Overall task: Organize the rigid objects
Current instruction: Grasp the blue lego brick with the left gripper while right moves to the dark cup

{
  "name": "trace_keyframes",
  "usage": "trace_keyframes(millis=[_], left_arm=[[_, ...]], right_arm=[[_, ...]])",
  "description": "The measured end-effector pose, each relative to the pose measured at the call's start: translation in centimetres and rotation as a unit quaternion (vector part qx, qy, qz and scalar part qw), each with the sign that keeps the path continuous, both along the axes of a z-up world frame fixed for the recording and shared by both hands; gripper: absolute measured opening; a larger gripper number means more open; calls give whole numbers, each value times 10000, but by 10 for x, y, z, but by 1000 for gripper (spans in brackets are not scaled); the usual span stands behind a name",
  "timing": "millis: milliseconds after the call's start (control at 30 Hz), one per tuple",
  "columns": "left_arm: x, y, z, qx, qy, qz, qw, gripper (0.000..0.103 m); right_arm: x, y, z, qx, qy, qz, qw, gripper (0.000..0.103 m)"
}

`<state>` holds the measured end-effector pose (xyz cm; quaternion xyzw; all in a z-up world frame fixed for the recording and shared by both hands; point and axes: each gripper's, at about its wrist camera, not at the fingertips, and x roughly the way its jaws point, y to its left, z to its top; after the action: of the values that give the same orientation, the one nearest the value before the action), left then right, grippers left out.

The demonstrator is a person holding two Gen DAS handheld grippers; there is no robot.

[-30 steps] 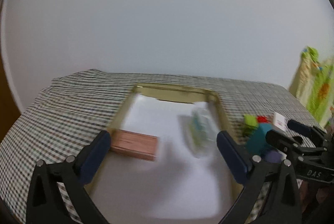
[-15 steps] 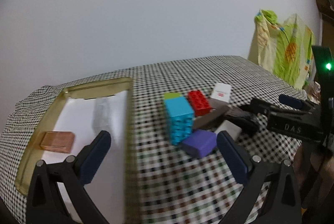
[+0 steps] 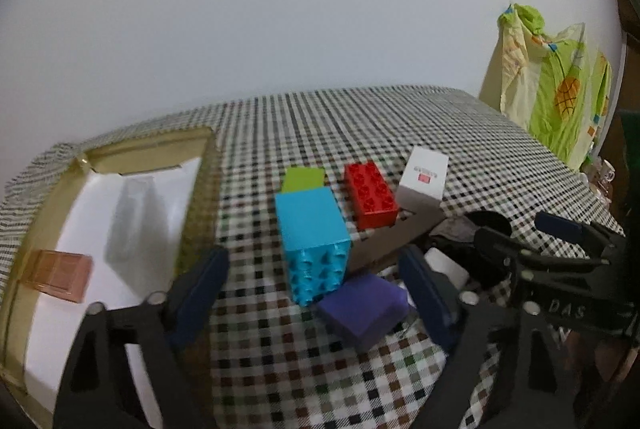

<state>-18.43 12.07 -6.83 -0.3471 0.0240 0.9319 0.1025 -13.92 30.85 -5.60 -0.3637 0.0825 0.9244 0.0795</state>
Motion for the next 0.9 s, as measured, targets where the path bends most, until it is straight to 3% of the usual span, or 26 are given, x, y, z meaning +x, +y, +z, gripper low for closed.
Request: trace_keyframes(millis=[100, 267, 367, 400, 433, 633, 900], left_arm=[[-9, 1, -5, -17, -132, 37, 9999, 79], [-17, -5, -6, 51, -160, 205, 9996, 55], [-15, -10, -5, 141, -109, 276, 9995, 49], [-14, -11, -4, 151, -60, 290, 9994, 45], [-12, -12, -2, 169, 7, 256, 9995, 31], [-7, -15, -1, 272, 67, 158, 9995, 30], [0, 1, 5, -33, 308, -143, 9994, 30]], right_arm=[[-2, -4, -2, 75, -111, 57, 9999, 96], [-4, -4, -3, 11, -152, 138, 9998, 96], [-3, -3, -4, -48, -136, 112, 9998, 96], [-2, -2, -3, -62, -102, 98, 9999, 96], [0, -3, -2, -69, -81, 104, 9999, 96], [-3, -6, -2, 7, -113, 132, 9998, 96], [-6, -6, -5, -19, -174, 197, 9997, 96]])
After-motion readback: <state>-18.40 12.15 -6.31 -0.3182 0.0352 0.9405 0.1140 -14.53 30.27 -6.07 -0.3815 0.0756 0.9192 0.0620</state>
